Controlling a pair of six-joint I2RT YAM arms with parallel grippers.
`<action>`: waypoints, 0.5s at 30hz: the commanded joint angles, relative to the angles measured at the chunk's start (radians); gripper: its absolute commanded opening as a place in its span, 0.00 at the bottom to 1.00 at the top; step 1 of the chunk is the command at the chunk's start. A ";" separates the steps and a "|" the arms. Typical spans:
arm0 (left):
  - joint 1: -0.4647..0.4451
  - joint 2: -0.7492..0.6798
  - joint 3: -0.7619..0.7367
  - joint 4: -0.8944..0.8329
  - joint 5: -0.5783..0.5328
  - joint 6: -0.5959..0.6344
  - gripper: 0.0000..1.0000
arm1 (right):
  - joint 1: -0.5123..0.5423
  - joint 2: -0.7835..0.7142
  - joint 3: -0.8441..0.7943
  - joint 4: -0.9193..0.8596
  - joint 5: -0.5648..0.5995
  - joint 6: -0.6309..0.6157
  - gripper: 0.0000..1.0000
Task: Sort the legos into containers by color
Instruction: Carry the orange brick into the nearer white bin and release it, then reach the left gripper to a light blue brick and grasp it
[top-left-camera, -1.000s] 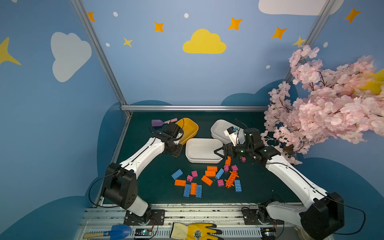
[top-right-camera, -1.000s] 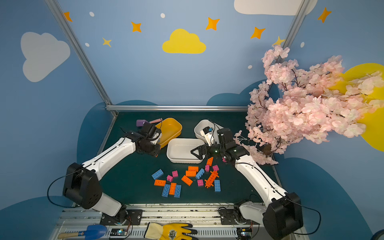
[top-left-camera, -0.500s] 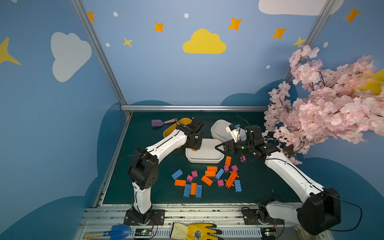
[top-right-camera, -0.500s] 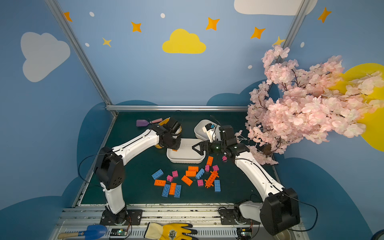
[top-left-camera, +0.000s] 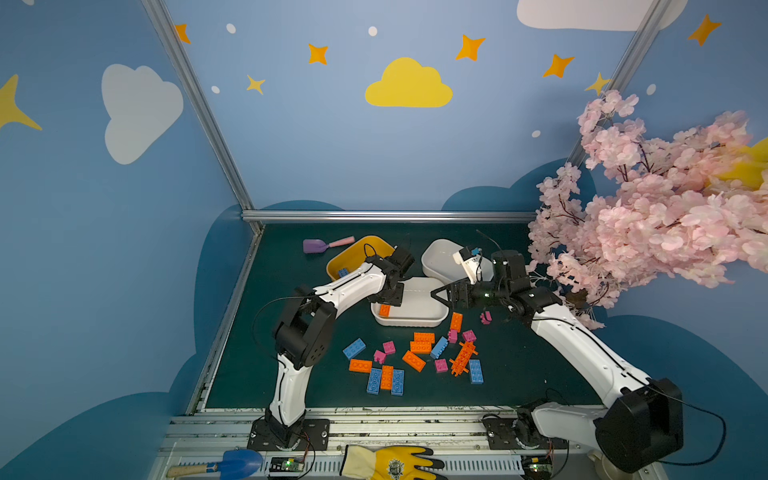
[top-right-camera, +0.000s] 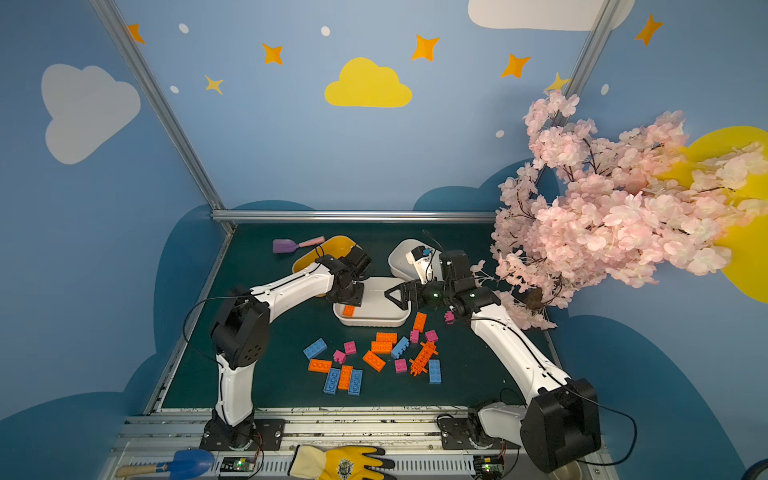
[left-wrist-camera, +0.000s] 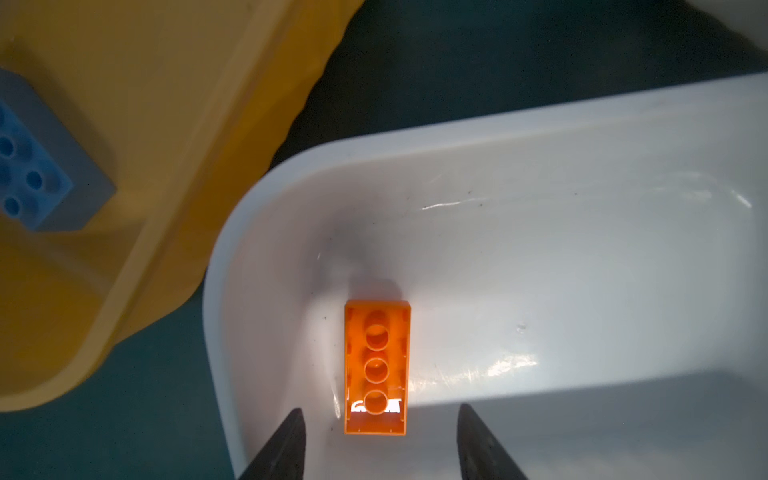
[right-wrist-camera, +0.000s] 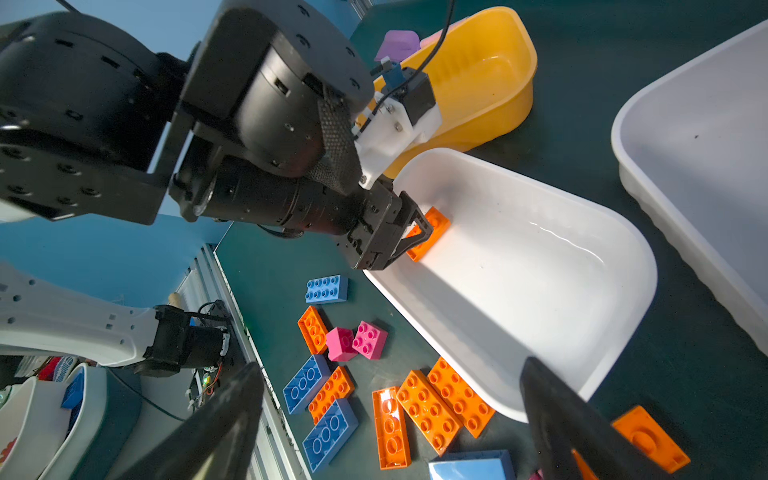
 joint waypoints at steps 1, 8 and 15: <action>-0.004 -0.098 -0.017 -0.036 0.007 0.025 0.63 | -0.004 -0.022 -0.009 -0.005 -0.029 -0.003 0.95; 0.021 -0.345 -0.201 -0.101 0.092 0.318 0.70 | -0.004 -0.029 -0.009 -0.003 -0.059 -0.009 0.95; 0.077 -0.477 -0.384 -0.179 0.250 0.577 0.71 | -0.003 -0.032 -0.008 -0.005 -0.076 -0.016 0.95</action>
